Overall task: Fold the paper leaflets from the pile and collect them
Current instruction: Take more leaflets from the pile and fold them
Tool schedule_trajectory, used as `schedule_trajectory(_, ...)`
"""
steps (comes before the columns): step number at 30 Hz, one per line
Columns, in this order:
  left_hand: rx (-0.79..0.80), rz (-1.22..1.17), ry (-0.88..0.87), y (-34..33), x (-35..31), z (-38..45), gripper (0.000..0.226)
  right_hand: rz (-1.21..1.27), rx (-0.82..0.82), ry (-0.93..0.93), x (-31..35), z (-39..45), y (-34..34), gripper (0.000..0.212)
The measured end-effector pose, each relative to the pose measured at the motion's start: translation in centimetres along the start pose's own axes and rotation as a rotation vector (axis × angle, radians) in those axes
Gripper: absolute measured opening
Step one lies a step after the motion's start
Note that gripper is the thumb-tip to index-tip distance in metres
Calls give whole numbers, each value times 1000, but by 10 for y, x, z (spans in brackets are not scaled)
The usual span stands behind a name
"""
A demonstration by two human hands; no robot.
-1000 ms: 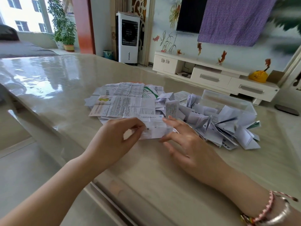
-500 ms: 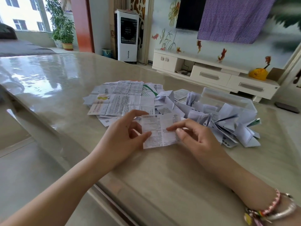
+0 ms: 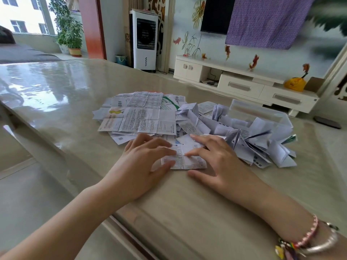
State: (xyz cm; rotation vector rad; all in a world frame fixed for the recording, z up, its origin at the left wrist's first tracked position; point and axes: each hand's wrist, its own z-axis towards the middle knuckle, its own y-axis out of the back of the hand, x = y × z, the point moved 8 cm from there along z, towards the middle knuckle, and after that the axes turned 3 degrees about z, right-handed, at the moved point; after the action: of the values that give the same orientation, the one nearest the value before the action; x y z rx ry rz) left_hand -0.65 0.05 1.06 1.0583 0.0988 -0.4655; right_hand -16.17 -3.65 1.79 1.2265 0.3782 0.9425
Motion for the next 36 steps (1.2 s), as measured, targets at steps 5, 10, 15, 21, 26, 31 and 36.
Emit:
schedule_trajectory(5, 15, 11, 3, -3, 2, 1, 59, -20, 7, 36, 6, 1, 1, 45)
schedule_trajectory(10, -15, 11, -10, -1, -1, 2, 58, -36, 18, 60, 8, 3, 1, 41)
schedule_trajectory(15, -83, 47, -81, 7, -5, 1, 46, -1, -10, 65, 9, 1, 5, 42)
schedule_trajectory(21, -156, 32, -93, 14, -9, 1, 45, 132, -121, 6, 7, 3, 12, 17)
schedule_trajectory(26, -157, -237, 76, 18, -2, 2, 36, 450, -180, -184, -4, -2, 18, 9)
schedule_trajectory(31, -134, -201, 133, 12, 2, 0, 35, 533, -191, -318, -18, 0, 11, 10)
schedule_trajectory(36, -77, -53, 101, 6, -1, 1, 48, 207, -157, -261, -13, 2, 9, 21)
